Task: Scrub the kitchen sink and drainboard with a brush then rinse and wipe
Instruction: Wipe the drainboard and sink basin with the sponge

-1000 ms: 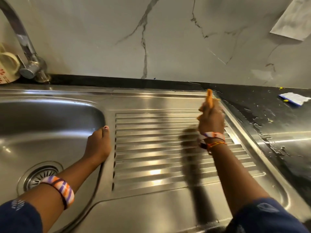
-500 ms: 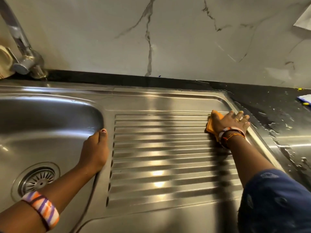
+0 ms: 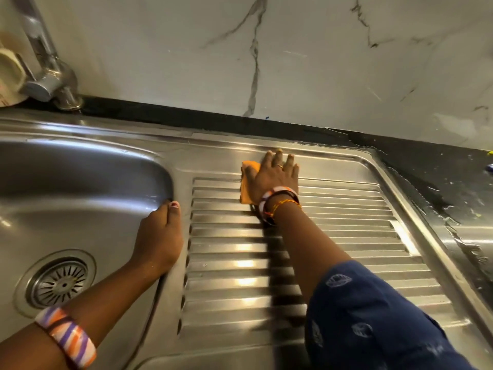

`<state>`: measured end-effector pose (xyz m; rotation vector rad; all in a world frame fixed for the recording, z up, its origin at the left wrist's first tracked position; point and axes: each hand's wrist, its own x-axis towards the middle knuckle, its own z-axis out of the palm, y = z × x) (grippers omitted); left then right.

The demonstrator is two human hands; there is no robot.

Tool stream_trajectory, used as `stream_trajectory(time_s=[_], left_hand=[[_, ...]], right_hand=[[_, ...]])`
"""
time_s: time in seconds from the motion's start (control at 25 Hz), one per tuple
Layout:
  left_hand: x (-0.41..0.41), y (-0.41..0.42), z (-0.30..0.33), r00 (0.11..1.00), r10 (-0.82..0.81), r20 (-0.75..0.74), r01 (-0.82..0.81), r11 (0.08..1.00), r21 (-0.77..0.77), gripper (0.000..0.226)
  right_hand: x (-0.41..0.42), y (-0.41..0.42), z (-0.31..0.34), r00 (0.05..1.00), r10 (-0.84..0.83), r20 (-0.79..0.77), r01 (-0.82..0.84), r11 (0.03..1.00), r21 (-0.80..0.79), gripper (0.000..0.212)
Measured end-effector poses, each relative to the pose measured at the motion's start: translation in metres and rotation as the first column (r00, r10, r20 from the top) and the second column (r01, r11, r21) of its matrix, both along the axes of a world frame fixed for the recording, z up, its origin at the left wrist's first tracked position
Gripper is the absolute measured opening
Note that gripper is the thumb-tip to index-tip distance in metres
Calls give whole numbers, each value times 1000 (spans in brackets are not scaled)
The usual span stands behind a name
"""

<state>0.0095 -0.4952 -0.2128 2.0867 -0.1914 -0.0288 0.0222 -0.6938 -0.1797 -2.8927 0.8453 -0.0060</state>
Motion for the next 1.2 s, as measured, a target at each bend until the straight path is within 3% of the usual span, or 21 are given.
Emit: stream_trajectory(time_s=[0.2, 0.32, 0.36, 0.44, 0.52, 0.64, 0.72, 0.84, 0.96, 1.08, 1.2], left_hand=[[2, -1, 1, 1000, 19, 9, -19, 997, 69, 34], [5, 0, 0, 998, 5, 58, -14, 986, 164, 35], [4, 0, 1, 997, -11, 71, -3, 980, 197, 34], [3, 1, 5, 995, -42, 92, 17, 966, 258, 35], [4, 0, 8, 995, -37, 97, 9, 961, 277, 39], [1, 0, 10, 993, -28, 114, -8, 954, 301, 44], [0, 0, 10, 991, -48, 127, 4, 946, 324, 45], [3, 2, 7, 992, -48, 118, 6, 943, 334, 46], [5, 1, 4, 995, -30, 99, -8, 934, 358, 48], [7, 1, 10, 995, -66, 78, 26, 903, 429, 50], [11, 13, 20, 979, -206, 7, 176, 856, 486, 54]], right_hand=[[12, 33, -1, 990, 140, 15, -140, 989, 37, 65], [7, 60, 9, 945, 300, 133, -323, 923, 209, 51], [2, 64, 15, 937, 272, 219, -334, 883, 329, 48], [-16, 61, 31, 920, 60, 387, -290, 768, 571, 46], [-43, 39, 40, 879, -146, 453, -205, 744, 636, 51], [-105, -21, 44, 796, -356, 490, 65, 854, 516, 49], [-151, -63, 42, 753, -461, 470, 290, 873, 392, 53], [-212, -105, 26, 806, -544, 234, 530, 839, 127, 68], [-248, -110, 6, 841, -540, -17, 539, 841, -38, 96], [-248, -111, 7, 874, -477, -97, 480, 877, 8, 87], [-246, -108, 15, 939, -315, -141, 324, 945, 46, 75]])
